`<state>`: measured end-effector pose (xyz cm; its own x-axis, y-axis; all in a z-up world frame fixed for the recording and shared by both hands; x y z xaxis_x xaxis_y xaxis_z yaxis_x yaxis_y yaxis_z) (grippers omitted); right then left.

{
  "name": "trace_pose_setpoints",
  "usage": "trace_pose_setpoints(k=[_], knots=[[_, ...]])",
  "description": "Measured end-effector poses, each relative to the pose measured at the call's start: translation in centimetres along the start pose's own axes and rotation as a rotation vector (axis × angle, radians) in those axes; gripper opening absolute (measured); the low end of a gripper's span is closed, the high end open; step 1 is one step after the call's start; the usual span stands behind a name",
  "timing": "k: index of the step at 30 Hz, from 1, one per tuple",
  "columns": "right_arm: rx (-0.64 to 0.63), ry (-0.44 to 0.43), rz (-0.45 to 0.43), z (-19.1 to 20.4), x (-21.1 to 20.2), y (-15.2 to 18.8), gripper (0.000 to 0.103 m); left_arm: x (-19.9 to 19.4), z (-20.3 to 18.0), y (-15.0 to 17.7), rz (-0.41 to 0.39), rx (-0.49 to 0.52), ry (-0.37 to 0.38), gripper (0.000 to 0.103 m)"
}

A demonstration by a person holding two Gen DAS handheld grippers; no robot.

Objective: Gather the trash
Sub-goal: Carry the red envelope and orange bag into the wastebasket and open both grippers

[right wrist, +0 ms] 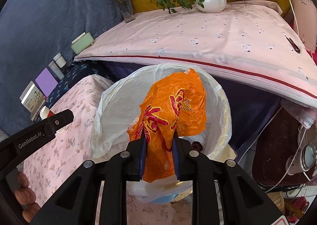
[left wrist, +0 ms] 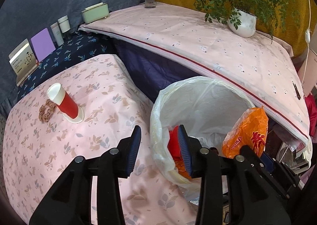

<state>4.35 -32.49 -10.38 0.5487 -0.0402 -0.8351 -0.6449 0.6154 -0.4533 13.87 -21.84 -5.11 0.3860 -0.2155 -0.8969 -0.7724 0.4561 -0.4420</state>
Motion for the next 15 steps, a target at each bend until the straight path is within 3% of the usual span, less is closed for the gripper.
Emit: trace_pose_setpoints(k=[5,9,12,15], knots=[[-0.016,-0.003,0.009,1.1,0.5,-0.3,0.027,-0.1,1.4,0.3,-0.002,-0.022,-0.018,0.042],[-0.026,-0.003,0.006,2.2,0.6,-0.6,0.033,-0.2,2.7,0.7,-0.010,-0.050,-0.035,0.053],[-0.048,0.006,-0.007,3.2,0.4,-0.7,0.040,-0.3,3.9,1.0,-0.015,-0.077,-0.053,0.061],[-0.055,0.012,-0.022,3.8,0.2,-0.6,0.051,-0.3,5.2,1.3,-0.010,-0.106,-0.059,0.062]])
Point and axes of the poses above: each gripper's, at about its wrist camera, not at the fingertips, and x roughly the way its jaws point, z to its left, y to its underside, the point moved 5 cm from there along x, roughly the way its jaws point, and after that the axes turned 13 degrees about z, right-handed, at the moved point
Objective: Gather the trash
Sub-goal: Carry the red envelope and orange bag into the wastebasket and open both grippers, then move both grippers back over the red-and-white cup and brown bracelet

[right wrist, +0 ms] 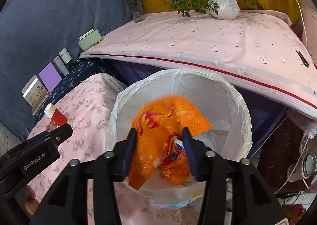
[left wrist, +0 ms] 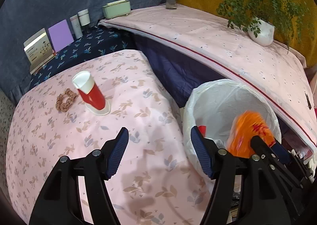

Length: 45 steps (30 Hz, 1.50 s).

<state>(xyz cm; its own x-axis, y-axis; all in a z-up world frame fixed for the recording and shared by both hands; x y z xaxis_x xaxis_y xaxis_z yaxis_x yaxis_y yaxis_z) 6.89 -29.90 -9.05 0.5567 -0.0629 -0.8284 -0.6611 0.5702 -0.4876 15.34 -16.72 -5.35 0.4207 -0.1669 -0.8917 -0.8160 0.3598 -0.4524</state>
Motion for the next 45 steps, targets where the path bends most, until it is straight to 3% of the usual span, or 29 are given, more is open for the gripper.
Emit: trace_pose_setpoints(k=[9,14,16,25,45], knots=[[-0.025,-0.008,-0.007,1.8,-1.0,0.1,0.052,-0.7,3.2,0.8,-0.003,-0.065,-0.012,0.063],[-0.069,-0.017,-0.007,3.8,-1.5,0.7,0.052,-1.3,4.9,1.3,-0.013,-0.093,-0.023,0.065],[-0.082,-0.021,-0.007,4.5,-1.6,0.9,0.052,-1.6,5.8,1.5,-0.020,-0.109,-0.029,0.070],[-0.155,-0.041,0.002,8.4,-1.8,1.6,0.052,-2.4,10.4,2.3,-0.031,-0.191,-0.050,0.071],[-0.300,-0.075,0.054,17.2,0.4,3.4,0.052,-1.5,20.5,4.6,-0.002,-0.352,-0.102,0.076]])
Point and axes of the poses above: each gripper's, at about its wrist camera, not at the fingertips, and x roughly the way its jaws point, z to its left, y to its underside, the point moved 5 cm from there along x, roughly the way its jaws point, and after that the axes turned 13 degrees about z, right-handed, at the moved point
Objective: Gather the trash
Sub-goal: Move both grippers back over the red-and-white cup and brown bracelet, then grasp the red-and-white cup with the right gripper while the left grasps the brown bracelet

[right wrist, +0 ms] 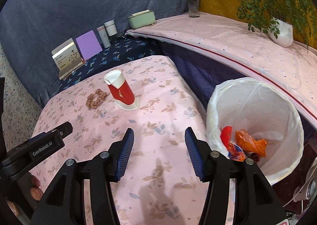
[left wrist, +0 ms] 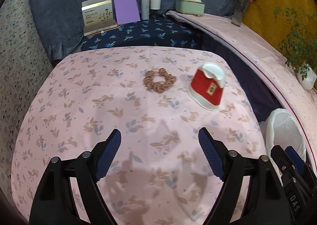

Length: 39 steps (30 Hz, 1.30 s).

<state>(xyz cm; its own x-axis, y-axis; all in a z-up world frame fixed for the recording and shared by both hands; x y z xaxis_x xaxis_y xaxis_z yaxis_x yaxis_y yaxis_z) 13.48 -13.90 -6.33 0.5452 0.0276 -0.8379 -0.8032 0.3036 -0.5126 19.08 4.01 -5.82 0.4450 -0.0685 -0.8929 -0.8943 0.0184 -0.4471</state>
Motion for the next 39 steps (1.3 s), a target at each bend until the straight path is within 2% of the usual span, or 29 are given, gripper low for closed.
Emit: trace_pose_setpoints(k=[5,7,13,18,26,33,35,37,38,39], knots=[[-0.030,-0.011,0.017,1.9,1.4,-0.4,0.052,1.2,2.3,-0.7,0.014,-0.031,-0.020,0.077],[-0.044,-0.015,0.027,2.7,2.1,-0.7,0.052,1.7,3.1,-1.1,0.022,-0.039,-0.023,0.083],[-0.072,-0.038,0.054,4.8,4.7,-2.0,0.052,3.9,4.3,-3.0,0.042,-0.033,-0.026,0.086],[-0.091,-0.059,0.080,6.4,7.8,-3.9,0.052,6.5,3.5,-5.3,0.070,0.013,0.023,0.090],[-0.110,-0.075,0.089,7.8,12.3,-7.7,0.052,11.1,1.7,-10.3,0.066,0.099,0.027,0.092],[-0.124,-0.082,0.083,8.6,14.7,-9.5,0.052,14.6,1.0,-12.3,0.091,0.137,0.040,0.092],[-0.118,-0.092,0.080,8.6,15.1,-9.8,0.052,15.0,0.8,-12.5,0.089,0.138,0.043,0.087],[-0.112,-0.097,0.086,8.5,15.4,-9.8,0.046,15.4,0.4,-12.4,0.116,0.149,0.062,0.064],[-0.110,-0.099,0.087,8.4,15.5,-9.7,0.035,15.7,0.3,-12.2,0.131,0.151,0.067,0.059],[-0.112,-0.100,0.091,8.4,15.5,-9.6,0.032,15.6,0.2,-12.0,0.127,0.153,0.060,0.052]])
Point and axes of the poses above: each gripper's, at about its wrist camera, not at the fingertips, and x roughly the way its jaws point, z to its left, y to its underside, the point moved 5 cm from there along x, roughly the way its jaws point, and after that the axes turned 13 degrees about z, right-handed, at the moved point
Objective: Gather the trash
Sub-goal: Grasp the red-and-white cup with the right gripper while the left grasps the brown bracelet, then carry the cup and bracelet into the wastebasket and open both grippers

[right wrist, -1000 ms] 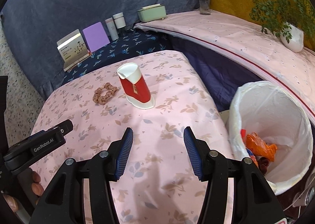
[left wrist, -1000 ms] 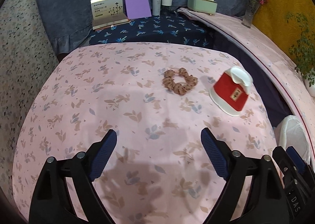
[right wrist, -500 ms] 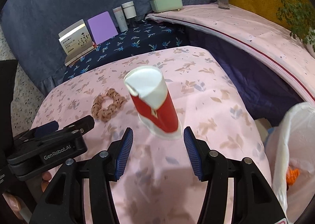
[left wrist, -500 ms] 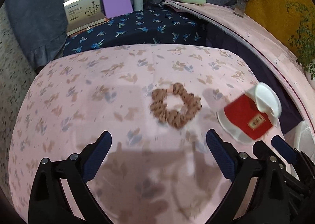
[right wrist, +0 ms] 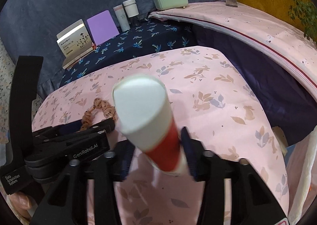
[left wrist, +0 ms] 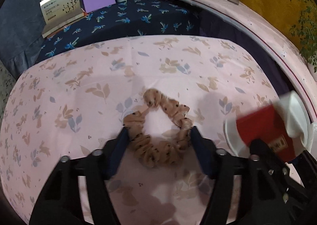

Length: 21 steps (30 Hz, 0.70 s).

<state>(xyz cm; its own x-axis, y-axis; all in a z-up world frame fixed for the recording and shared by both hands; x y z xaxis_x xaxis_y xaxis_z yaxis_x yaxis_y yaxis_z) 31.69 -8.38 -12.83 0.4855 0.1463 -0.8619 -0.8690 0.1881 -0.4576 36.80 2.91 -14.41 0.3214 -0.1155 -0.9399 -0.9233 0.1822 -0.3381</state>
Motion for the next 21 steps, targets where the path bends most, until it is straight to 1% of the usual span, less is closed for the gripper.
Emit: trace_pose_setpoints(k=[1,2,3,6,13,21], knots=[[-0.002,-0.001,0.003,0.0,0.0,0.1,0.032,-0.1,-0.2,0.2,-0.009,0.006,-0.006,0.042],[-0.001,-0.001,-0.001,0.0,-0.2,0.2,0.031,-0.3,-0.4,0.4,-0.010,0.011,-0.005,0.037],[0.000,-0.001,-0.003,0.0,-0.3,0.3,0.031,-0.4,-0.6,0.7,-0.008,0.016,-0.002,0.028],[0.002,0.003,-0.005,-0.1,-1.0,0.8,0.030,-0.9,-1.0,1.5,-0.006,0.020,-0.006,0.019],[0.035,0.003,-0.025,-1.3,-4.5,2.9,0.030,-3.5,-2.5,4.1,-0.021,0.008,0.010,0.016],[0.073,0.016,-0.060,-3.7,-9.3,6.0,0.030,-7.9,-5.7,7.5,-0.056,0.040,0.018,0.016]])
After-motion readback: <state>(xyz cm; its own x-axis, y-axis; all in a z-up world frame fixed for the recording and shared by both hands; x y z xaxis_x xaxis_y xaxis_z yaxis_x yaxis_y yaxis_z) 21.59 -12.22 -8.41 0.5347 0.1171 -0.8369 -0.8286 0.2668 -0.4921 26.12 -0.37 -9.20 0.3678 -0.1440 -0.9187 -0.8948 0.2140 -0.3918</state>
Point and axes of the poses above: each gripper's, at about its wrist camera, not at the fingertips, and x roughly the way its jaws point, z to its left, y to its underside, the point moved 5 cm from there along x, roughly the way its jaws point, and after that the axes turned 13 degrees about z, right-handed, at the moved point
